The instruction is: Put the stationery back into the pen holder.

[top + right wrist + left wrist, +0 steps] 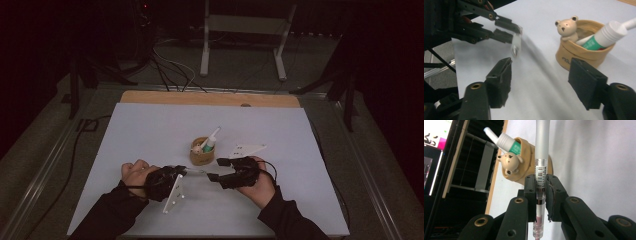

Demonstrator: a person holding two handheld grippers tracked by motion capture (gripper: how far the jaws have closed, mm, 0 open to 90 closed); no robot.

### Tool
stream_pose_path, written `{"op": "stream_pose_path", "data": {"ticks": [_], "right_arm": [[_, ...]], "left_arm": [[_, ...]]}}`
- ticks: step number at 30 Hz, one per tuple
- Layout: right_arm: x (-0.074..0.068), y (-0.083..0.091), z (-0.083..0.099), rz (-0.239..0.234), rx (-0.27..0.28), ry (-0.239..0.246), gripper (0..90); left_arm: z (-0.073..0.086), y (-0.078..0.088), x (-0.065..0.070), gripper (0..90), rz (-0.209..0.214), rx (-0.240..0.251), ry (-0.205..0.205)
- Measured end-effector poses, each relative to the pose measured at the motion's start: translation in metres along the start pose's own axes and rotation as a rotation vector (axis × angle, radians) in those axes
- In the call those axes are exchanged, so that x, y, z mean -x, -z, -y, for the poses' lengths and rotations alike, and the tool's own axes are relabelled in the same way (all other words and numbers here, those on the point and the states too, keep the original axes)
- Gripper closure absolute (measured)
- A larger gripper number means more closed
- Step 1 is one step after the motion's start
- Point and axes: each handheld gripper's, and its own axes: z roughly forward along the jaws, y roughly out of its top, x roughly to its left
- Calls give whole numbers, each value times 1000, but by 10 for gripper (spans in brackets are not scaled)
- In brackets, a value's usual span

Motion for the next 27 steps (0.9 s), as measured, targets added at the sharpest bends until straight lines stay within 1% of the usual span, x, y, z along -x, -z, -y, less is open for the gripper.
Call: {"op": "stream_pose_path", "data": {"ticks": [1, 4, 6, 7, 9, 11, 12, 13, 14, 16, 17, 19, 20, 22, 25, 27], "right_arm": [[0, 1, 1, 4, 1, -3, 342], [3, 5, 4, 12, 6, -10, 314], [4, 7, 7, 15, 13, -18, 285], [5, 8, 8, 20, 16, -23, 279], [7, 10, 11, 24, 24, -37, 247], [8, 11, 13, 30, 25, -41, 235], [9, 11, 15, 31, 30, -50, 221], [9, 12, 16, 33, 31, -54, 212], [10, 12, 18, 34, 34, -55, 201], [11, 12, 20, 22, 37, -55, 148], [11, 13, 22, 12, 36, -54, 143], [11, 13, 24, 21, 36, -53, 140], [11, 13, 25, 21, 33, -45, 124], [11, 13, 26, 11, 39, -50, 91], [12, 15, 28, 12, 46, -51, 21], [12, 15, 28, 25, 46, -47, 6]], "left_arm": [[1, 0, -1, 815, 1, 18, 20], [1, 1, -4, 815, 4, 29, 49], [1, 2, -7, 815, 10, 46, 90], [1, 3, -9, 815, 11, 47, 94], [2, 4, -11, 814, 15, 60, 130], [2, 6, -15, 814, 17, 69, 151], [2, 6, -17, 814, 18, 72, 174], [2, 7, -19, 814, 17, 78, 181], [2, 8, -21, 814, 21, 82, 194], [2, 8, -24, 814, 16, 79, 208], [1, 9, -25, 814, 21, 88, 217], [1, 10, -28, 814, 20, 92, 234], [1, 10, -30, 814, 26, 105, 251], [0, 12, -33, 814, 29, 111, 277], [0, 13, -38, 814, 41, 128, 320], [0, 15, -42, 815, 54, 144, 353]]}}
